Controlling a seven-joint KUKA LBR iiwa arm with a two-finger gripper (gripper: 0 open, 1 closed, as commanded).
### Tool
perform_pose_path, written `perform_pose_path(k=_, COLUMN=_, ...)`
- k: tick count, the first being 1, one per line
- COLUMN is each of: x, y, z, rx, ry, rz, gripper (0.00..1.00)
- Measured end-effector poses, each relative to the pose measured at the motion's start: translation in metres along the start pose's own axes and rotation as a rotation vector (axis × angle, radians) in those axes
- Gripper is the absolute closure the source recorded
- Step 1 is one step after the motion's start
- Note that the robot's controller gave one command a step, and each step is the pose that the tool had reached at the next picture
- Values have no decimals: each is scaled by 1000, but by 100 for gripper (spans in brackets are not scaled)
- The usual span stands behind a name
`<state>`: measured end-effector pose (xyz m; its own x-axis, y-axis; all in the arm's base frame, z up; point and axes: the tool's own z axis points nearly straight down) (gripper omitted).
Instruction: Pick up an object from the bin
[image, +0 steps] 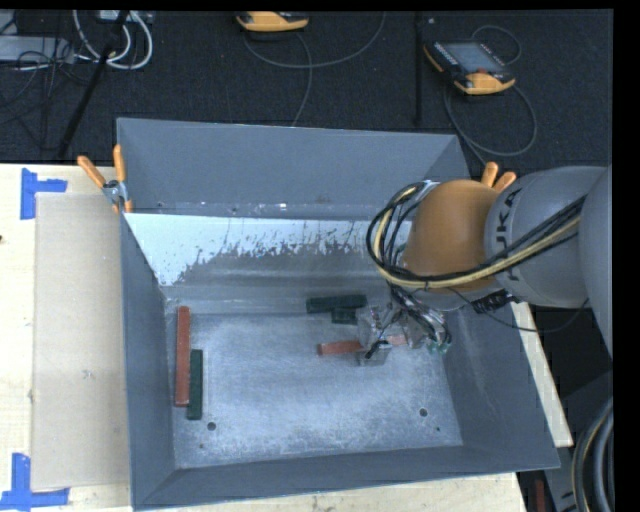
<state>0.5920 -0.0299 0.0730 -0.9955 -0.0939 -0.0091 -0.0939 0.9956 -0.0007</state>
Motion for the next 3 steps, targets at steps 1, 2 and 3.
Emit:
perform_pose_path(k=1, x=-23, y=26, z=-147, rx=-1, ry=-1, rz=-243, gripper=100)
perform_pose_path(k=2, x=-21, y=25, z=-143, rx=-2, ry=7, rz=-240, gripper=0)
perform_pose_path(k=3, x=1, y=10, z=-7, rx=-3, ry=17, rz=-127, gripper=0)
